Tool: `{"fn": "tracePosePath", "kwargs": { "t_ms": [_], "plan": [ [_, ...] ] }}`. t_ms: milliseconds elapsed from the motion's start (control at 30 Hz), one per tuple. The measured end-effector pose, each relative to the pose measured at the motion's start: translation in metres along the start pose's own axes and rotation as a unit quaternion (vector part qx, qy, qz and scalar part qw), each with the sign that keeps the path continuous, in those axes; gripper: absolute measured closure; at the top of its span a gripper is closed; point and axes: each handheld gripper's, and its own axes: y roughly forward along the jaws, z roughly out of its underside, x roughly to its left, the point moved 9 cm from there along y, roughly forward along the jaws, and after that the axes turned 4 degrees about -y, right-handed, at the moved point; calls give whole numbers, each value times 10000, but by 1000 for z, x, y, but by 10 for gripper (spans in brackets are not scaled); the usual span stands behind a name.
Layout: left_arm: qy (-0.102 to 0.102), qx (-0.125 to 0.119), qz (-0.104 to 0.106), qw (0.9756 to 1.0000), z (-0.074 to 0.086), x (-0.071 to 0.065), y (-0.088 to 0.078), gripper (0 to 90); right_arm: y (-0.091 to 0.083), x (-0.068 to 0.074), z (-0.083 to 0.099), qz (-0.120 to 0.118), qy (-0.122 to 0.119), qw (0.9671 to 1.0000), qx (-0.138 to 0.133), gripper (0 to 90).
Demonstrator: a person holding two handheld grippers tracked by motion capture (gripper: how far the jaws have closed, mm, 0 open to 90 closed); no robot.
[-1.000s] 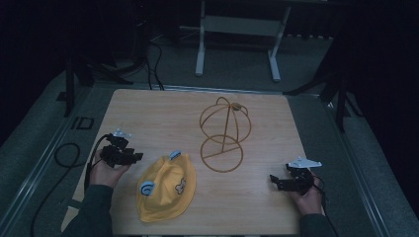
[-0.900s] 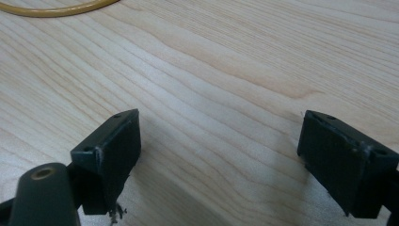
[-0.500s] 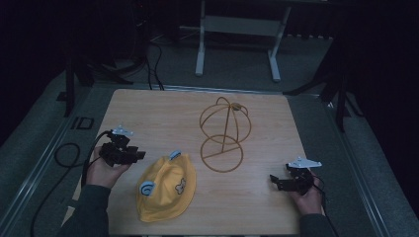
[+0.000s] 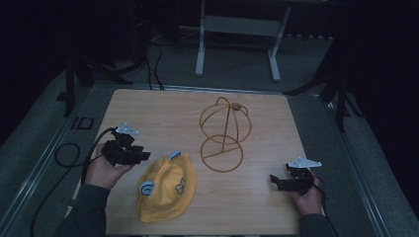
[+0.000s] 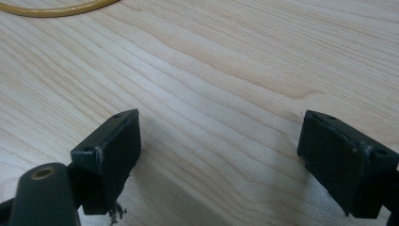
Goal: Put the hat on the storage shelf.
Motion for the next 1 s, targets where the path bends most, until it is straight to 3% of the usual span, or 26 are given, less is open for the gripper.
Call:
{"fn": "tracePosePath", "kwargs": {
  "t_ms": [167, 467, 533, 600, 733, 867, 1000],
  "plan": [
    [163, 37, 138, 9998, -4, -14, -6, 607, 0, 0, 0, 1, 0, 10000, 0, 138],
    [264, 23, 337, 9991, -10, -29, -11, 602, 0, 0, 0, 1, 5, 10000, -1, 138],
    [289, 11, 514, 9983, -12, -36, -13, 602, 0, 0, 0, 1, 5, 10000, -2, 138],
    [298, 26, 540, 9981, -12, -39, -13, 602, 0, 0, 0, 1, 14, 10000, -4, 138],
    [483, 156, 612, 9968, -12, -50, -15, 602, 0, 0, 0, 1, 13, 10000, -4, 138],
    [576, 229, 725, 9954, -12, -58, -15, 603, 0, 0, 0, 1, 14, 10000, -4, 138],
    [635, 363, 711, 9948, -10, -61, -12, 605, 0, 0, 0, 1, 1, 10000, -1, 138]
  ]
}}
